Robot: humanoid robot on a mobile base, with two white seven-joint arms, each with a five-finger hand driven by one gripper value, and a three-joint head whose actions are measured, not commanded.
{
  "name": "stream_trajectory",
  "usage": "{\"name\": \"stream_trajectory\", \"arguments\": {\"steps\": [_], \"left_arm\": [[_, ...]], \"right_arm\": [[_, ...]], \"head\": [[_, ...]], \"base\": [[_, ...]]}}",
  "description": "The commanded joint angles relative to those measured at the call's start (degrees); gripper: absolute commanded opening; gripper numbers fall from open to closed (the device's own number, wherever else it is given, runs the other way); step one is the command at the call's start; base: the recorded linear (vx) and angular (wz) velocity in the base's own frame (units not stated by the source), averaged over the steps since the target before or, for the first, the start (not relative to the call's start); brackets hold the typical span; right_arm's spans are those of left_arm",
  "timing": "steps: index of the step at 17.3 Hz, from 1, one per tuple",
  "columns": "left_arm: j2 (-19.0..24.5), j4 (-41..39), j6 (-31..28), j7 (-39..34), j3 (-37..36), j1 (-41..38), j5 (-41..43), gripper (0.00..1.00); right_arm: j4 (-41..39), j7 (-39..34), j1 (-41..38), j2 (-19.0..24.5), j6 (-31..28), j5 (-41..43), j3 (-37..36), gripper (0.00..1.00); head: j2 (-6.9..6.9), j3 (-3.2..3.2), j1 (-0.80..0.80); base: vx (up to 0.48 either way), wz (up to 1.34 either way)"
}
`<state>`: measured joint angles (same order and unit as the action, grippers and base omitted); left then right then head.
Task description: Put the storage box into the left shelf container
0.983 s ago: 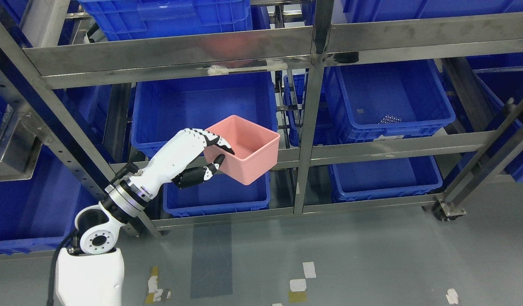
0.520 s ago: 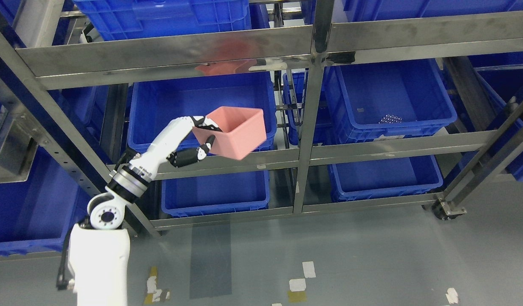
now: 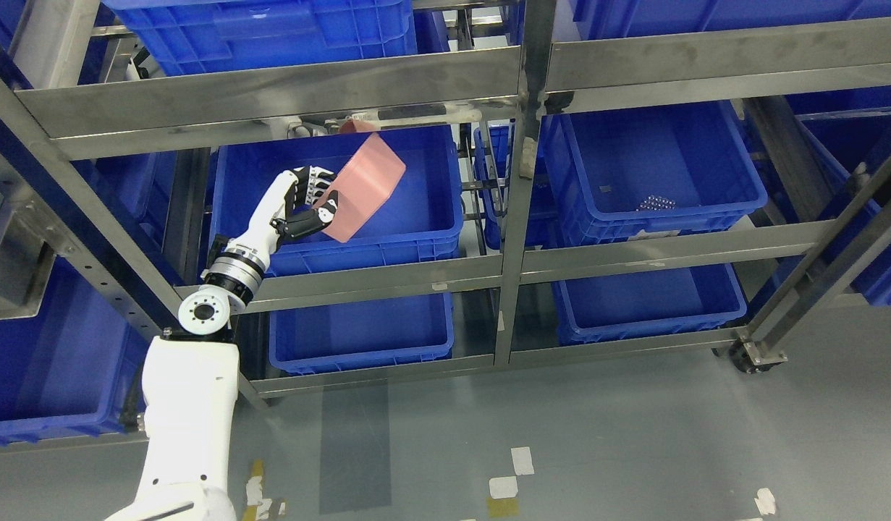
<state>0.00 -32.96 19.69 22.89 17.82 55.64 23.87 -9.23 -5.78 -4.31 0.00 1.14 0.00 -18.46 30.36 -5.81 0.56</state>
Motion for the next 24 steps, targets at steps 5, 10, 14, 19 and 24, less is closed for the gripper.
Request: {"name": "stream_trajectory", "arguments": {"steps": [5, 10, 14, 19, 24], "left_arm": [[1.0, 17.5, -3.2, -10.6, -2.9, 5.2, -13.9, 0.14], [1.0, 17.4, -3.4, -13.1, -3.8, 5.5, -14.1, 0.6], [1.0, 17.2, -2.8, -13.1, -3.8, 5.9, -14.8, 0.84], [1.0, 16.6, -2.3, -10.4, -3.8, 5.7, -18.3, 0.89], [1.0, 16.5, -2.5, 4.3, -5.1, 5.4, -21.8, 0.98]], "right_arm": [[0.0, -19.5, 0.0, -1.0, 0.0, -0.4, 0.0, 1.0], [0.0, -19.5, 0.0, -1.0, 0.0, -0.4, 0.0, 1.0], [0.0, -19.5, 0.0, -1.0, 0.0, -0.4, 0.0, 1.0], [0.0, -19.5, 0.0, -1.0, 0.0, -0.4, 0.0, 1.0], [0.0, -19.5, 0.0, -1.0, 0.0, -0.4, 0.0, 1.0]], "head": [[0.0, 0.0, 0.0], [0.0, 0.0, 0.0], [0.0, 0.0, 0.0], [0.0, 0.0, 0.0], [0.0, 0.0, 0.0]], "base": [[-0.004, 0.0], [0.001, 0.0], [0.037, -0.01], [0.086, 0.11], [0.115, 0.12]]}}
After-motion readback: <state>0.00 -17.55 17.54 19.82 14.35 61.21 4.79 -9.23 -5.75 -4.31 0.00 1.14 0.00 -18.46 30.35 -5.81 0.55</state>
